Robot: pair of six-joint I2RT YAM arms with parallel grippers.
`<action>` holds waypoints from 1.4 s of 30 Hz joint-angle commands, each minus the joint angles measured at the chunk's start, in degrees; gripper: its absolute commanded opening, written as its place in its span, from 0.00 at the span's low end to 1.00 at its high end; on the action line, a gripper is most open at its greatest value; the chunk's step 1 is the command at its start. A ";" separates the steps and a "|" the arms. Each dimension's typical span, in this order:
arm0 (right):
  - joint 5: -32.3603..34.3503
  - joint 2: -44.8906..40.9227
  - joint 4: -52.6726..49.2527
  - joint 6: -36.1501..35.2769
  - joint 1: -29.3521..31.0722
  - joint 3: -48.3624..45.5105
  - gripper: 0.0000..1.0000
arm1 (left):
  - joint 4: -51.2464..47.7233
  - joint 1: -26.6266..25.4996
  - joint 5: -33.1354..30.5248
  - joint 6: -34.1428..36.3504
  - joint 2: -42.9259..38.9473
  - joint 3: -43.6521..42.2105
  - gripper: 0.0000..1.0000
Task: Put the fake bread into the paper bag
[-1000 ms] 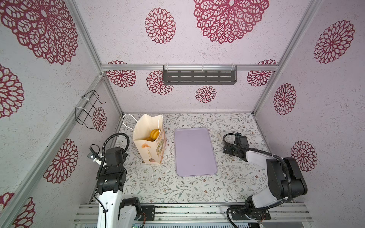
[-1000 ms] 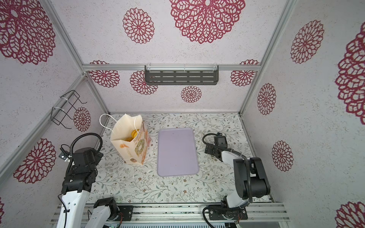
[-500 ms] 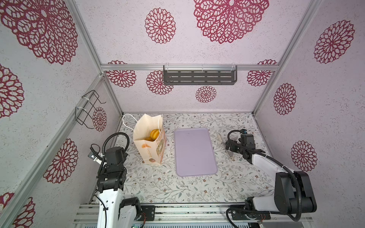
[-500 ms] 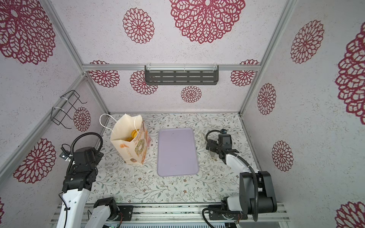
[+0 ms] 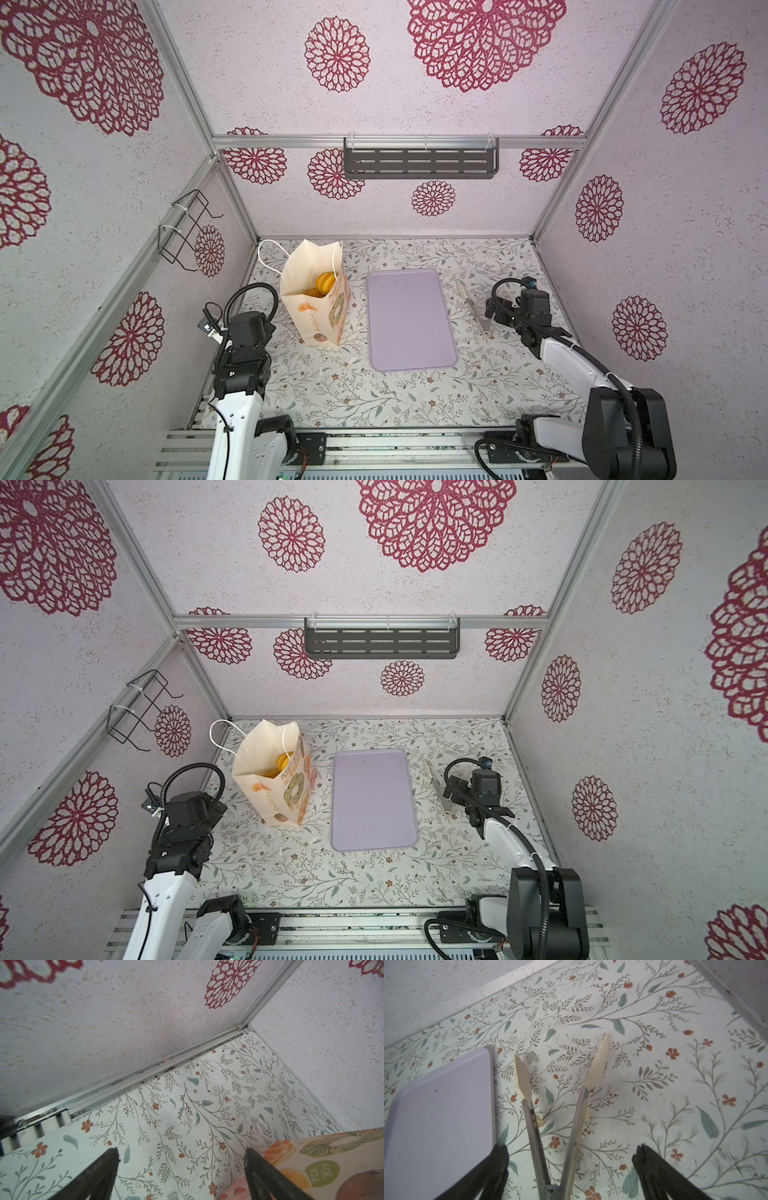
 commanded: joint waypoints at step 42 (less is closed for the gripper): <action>25.84 -10.39 19.65 0.01 -3.67 -15.36 0.99 | 68.27 7.20 8.96 16.69 35.09 -13.66 0.97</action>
